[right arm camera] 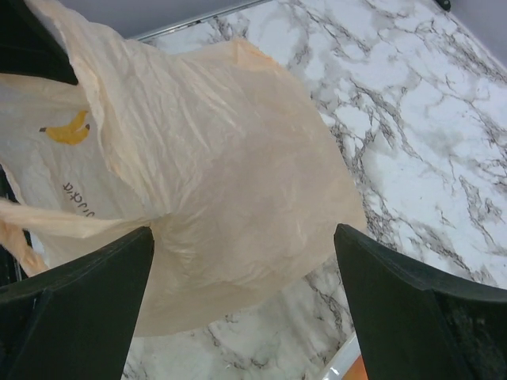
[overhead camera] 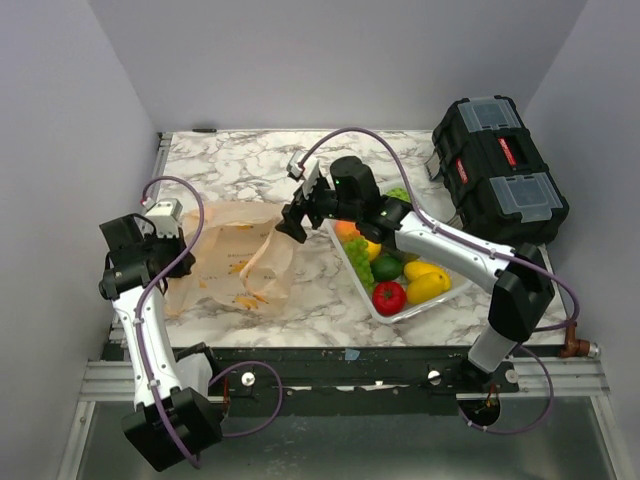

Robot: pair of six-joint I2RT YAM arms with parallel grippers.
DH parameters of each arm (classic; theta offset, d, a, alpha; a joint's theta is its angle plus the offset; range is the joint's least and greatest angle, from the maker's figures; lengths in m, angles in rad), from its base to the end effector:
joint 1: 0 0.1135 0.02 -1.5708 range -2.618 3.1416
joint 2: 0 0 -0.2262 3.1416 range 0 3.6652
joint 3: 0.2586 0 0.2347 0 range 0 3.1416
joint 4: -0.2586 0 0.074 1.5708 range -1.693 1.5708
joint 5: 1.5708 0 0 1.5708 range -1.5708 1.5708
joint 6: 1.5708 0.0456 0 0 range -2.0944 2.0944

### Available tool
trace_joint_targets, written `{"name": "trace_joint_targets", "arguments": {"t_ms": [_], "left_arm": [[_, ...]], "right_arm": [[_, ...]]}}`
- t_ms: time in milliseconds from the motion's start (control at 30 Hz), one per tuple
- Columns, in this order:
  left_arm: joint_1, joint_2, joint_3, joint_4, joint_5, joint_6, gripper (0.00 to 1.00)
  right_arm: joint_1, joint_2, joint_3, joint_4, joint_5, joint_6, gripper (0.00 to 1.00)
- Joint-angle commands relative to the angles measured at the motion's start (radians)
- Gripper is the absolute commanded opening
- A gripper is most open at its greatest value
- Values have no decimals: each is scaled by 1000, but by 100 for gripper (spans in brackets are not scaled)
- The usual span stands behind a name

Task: Place the fake fruits into the plastic bag and tie a complex knot

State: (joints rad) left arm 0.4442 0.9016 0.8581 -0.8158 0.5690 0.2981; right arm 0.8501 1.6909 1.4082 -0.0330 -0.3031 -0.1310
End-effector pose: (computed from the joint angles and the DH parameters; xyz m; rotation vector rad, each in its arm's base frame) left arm 0.1752 0.0562 0.2559 0.0803 2.2806 -0.3125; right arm 0.2494 0.3046 0.2959 -1.1006 1.6058 0.7704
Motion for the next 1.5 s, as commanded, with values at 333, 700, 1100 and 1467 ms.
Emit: {"name": "trace_joint_targets", "arguments": {"t_ms": [333,700,1100,1467], "left_arm": [[-74,-23,60,-8,-356,-628,0],[-134,33,28,49,-278,-892,0],[-208,-21,-38,95,-284,-980,0],[-220,-65,-34,46,-275,-990,0]], "right_arm": [[-22,-121,121,-252,-87,-31,100],[-272,-246,-29,-551,-19,-93,100],[-323,-300,-170,-630,-13,-215,94],[-322,-158,-274,-447,-23,-140,72]]}}
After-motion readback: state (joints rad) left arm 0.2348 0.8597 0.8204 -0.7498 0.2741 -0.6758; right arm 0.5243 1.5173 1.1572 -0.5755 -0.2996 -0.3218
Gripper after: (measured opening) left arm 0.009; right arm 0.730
